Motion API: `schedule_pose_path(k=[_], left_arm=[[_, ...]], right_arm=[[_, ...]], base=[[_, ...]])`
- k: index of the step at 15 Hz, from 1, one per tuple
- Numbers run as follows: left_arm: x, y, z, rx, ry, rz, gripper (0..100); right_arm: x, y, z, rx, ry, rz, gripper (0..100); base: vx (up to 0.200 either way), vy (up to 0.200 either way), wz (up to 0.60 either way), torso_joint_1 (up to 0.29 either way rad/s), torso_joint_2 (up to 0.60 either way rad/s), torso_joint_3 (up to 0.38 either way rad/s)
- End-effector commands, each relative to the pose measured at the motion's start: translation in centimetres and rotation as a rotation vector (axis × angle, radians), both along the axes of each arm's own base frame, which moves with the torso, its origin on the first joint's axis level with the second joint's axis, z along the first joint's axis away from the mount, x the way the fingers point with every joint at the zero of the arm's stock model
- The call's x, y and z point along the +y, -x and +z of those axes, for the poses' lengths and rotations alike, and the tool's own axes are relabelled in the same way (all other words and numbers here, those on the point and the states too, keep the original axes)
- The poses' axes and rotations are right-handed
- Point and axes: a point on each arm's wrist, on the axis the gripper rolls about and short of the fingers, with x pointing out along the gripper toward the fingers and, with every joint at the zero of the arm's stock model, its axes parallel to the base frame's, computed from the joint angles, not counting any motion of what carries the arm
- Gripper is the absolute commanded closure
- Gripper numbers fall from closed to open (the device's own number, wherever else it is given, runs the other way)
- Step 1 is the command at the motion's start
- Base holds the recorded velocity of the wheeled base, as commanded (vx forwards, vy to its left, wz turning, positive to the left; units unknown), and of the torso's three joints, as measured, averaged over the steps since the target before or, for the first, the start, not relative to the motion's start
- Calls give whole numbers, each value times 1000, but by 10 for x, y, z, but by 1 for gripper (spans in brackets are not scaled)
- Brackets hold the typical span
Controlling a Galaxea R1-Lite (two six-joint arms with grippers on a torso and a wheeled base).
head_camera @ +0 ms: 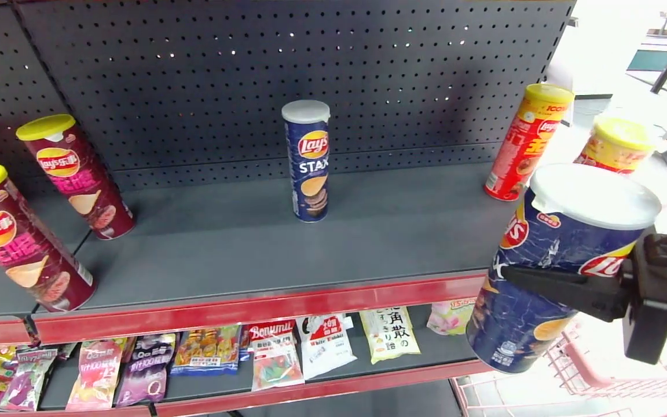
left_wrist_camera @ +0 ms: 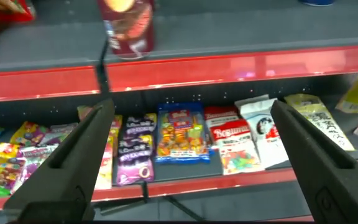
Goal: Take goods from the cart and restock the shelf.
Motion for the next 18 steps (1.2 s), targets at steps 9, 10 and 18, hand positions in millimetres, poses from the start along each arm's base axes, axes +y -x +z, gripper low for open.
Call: schedule_pose_path(k=[9, 10, 18], left_arm=[[0, 0, 0, 1, -2, 0, 0], [0, 0, 0, 1, -2, 0, 0], [0, 0, 0, 2, 7, 1, 0]], right_arm=[[3, -2, -4, 9, 8, 9, 100], [3, -2, -4, 9, 8, 9, 100], [-2, 5, -1, -18, 2, 8, 100]], base=[[89, 22, 0, -3, -1, 4], [200, 0, 0, 2, 2, 2], [25, 0, 0, 1, 1, -1]])
